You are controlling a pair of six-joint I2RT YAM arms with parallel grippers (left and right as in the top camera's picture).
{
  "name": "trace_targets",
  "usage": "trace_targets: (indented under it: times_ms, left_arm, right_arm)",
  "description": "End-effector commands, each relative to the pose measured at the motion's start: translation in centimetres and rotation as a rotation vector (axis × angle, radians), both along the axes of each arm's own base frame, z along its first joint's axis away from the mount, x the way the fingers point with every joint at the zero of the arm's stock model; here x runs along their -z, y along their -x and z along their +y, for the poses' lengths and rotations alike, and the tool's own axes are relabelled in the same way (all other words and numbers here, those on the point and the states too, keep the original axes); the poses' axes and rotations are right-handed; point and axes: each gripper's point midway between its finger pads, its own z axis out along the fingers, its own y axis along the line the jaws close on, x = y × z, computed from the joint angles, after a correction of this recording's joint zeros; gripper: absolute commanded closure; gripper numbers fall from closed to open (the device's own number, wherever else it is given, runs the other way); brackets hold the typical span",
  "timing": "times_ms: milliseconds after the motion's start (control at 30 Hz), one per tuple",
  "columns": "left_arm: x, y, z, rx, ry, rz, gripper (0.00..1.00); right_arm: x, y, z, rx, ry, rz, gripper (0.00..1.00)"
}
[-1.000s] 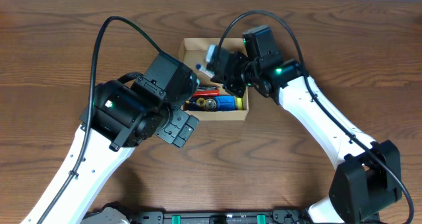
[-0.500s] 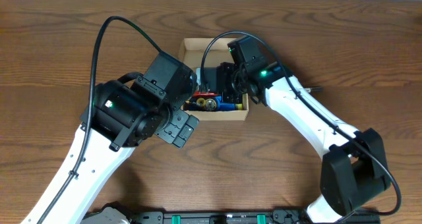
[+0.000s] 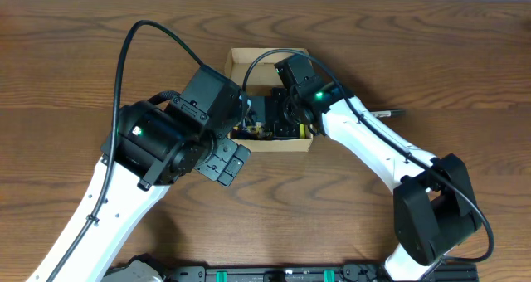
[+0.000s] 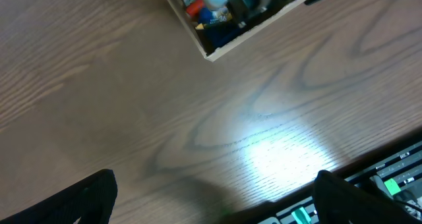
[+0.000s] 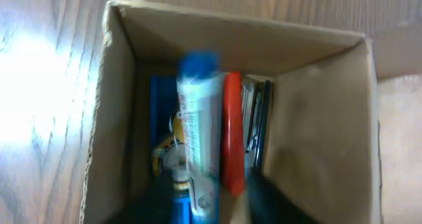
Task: Pack container
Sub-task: 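Lower the blue-capped marker into the box and open the right gripper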
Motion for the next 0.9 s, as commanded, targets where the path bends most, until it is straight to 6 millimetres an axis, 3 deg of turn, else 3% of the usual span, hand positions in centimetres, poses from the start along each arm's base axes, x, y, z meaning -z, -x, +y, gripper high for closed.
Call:
trace_targets:
  times_ms: [0,67,167,333,500,633,733,867]
  left_arm:
    - [-0.3,0.1,0.1,-0.011,0.008,-0.004,0.05]
    - [-0.3,0.1,0.1,-0.011,0.008,-0.004,0.05]
    - [-0.3,0.1,0.1,-0.011,0.008,-0.004,0.05]
    - [-0.3,0.1,0.1,-0.011,0.008,-0.004,0.05]
    - [-0.3,0.1,0.1,-0.011,0.008,-0.004,0.05]
    - [-0.3,0.1,0.1,-0.011,0.008,-0.005,0.05]
    - [-0.3,0.1,0.1,-0.011,0.008,-0.004,0.05]
    - [-0.3,0.1,0.1,-0.011,0.008,-0.004,0.05]
  right_arm:
    - [-0.5,-0.2,0.6,0.021,-0.013,0.005,0.46]
    - [-0.7,-0.2,0.6,0.055,-0.024,0.022,0.4]
    - [-2.9,-0.3,0.9,0.133,-0.075,0.03,0.35]
    - [-10.1,-1.2,0.7,0.291,-0.22,-0.011,0.01]
    - [-16.7,-0.6,-1.2,0.411,-0.365,-0.046,0.01]
    - [-20.0,1.1,-2.5,0.458,-0.427,-0.048,0.01]
    - [-20.9,1.6,-3.8,0.513,-0.426,-0.065,0.01]
    - [-20.3,-0.7,-8.1,0.888,-0.434,-0.031,0.01]
